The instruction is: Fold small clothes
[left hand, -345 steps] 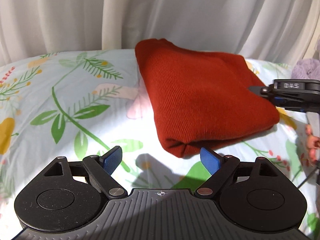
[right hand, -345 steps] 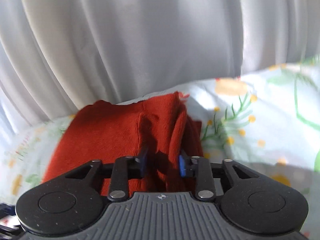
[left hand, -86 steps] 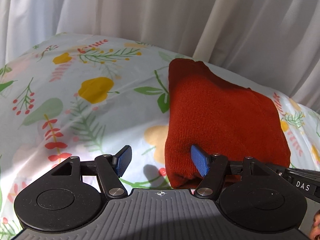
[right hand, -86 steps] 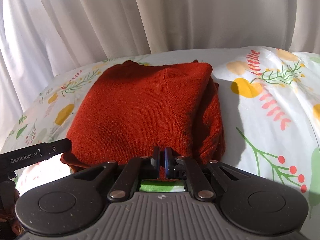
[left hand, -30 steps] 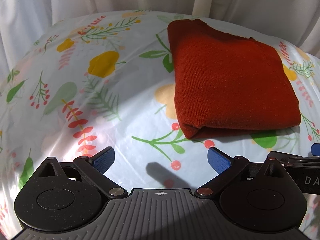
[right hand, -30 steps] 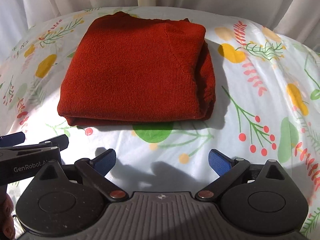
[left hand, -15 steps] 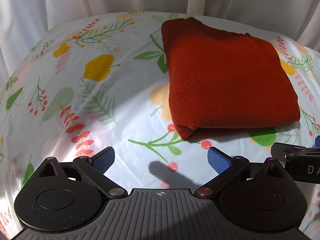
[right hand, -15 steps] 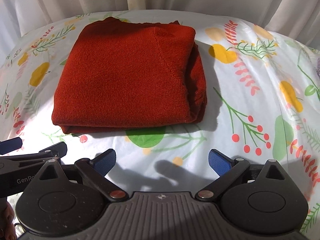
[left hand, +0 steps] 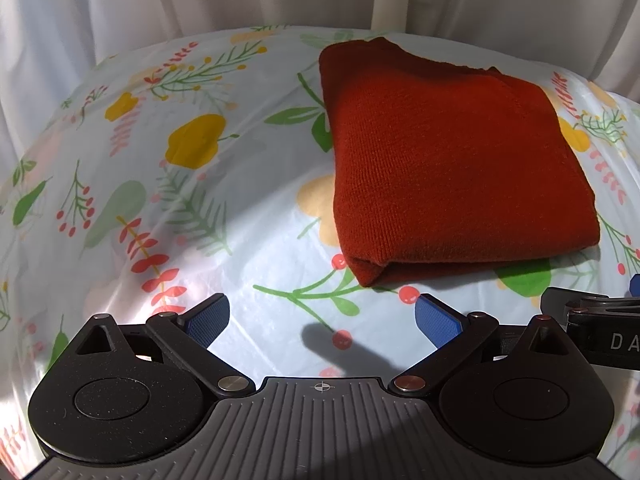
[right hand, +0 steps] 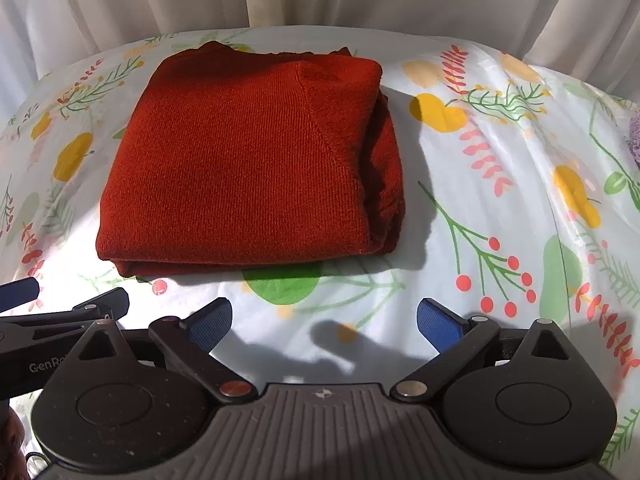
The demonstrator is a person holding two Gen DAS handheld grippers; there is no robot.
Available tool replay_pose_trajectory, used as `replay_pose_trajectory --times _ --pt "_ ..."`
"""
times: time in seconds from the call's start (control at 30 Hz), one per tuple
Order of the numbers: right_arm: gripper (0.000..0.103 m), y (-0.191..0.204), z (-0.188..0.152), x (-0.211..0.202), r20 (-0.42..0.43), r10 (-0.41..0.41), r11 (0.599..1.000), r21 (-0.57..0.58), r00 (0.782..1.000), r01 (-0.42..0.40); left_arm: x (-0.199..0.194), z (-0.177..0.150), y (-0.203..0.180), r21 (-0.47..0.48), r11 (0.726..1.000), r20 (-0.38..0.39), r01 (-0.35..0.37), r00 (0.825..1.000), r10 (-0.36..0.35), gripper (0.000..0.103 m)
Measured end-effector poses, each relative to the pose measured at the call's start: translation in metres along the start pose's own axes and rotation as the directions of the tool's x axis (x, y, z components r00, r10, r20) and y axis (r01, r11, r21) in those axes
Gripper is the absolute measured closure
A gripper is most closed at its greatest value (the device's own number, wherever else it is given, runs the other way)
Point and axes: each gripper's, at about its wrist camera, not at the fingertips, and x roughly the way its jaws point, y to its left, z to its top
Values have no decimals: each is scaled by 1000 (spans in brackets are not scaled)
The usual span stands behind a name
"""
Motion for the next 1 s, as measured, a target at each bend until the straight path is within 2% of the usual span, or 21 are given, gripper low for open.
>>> replay_pose_trajectory --times 1.0 --pt "4 -2 -5 -3 11 -1 1000 8 1000 1 -3 -1 -5 20 1000 3 -4 1000 4 1"
